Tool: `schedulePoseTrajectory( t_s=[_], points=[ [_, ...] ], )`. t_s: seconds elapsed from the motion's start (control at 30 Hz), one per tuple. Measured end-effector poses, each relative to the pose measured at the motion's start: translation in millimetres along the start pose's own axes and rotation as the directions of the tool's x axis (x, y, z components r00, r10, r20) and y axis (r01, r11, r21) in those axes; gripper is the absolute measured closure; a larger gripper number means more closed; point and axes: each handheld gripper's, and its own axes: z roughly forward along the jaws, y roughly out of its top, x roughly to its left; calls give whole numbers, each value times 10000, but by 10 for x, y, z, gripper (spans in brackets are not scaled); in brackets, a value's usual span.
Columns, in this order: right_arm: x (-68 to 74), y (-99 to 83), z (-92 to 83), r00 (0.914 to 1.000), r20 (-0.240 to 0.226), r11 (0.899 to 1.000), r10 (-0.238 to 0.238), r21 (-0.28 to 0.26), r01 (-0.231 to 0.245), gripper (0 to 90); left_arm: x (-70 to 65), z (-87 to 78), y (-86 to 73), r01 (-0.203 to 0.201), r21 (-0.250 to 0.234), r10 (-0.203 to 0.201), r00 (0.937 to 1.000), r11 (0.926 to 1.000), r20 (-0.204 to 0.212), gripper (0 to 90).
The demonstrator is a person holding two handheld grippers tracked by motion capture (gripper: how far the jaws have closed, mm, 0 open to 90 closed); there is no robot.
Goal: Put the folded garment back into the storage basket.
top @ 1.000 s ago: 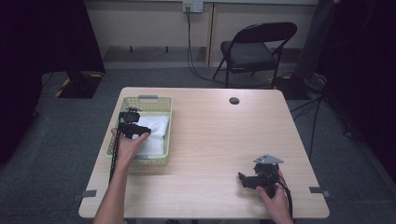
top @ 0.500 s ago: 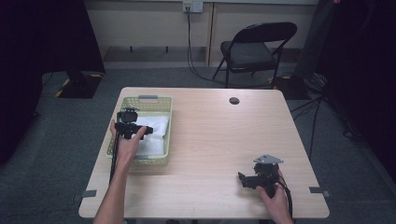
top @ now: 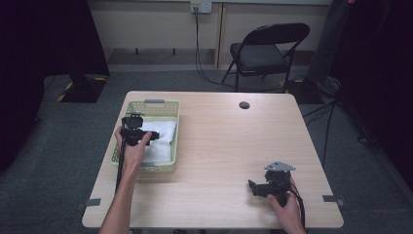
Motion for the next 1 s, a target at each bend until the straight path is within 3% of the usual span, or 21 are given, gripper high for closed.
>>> schedulePoseTrajectory(
  t_s=[0.13, 0.3, 0.5, 0.63, 0.9, 1.0],
  points=[
    [0, 0, 0, 10000, 2, 10000, 2, 1, -2, 0, -11, -31, -61, 356, -147, -352, 9991, 9993, 257, 83],
    [1, 0, 0, 10000, 7, 10000, 4, 0, -4, 0, -1, -46, -148, 545, -178, -527, 9944, 9984, 917, 83],
    [2, 1, 1, 10000, 8, 10000, 5, 2, -5, 0, -78, -151, -189, 120, -515, -57, 9928, 9986, 1200, 79],
    [2, 1, 1, 10000, 9, 10000, 7, 0, -7, 0, -135, -166, -228, -635, -468, 680, 9924, 9969, 1028, 65],
    [2, 1, 1, 10000, 12, 10000, 3, 0, -3, 0, -125, -223, -321, -516, -511, 584, 9881, 9974, 1423, 66],
    [3, 2, 1, 10000, 14, 10000, 5, 2, -5, 0, -124, -229, -347, -650, -503, 713, 9881, 9966, 1363, 66]
  ],
)
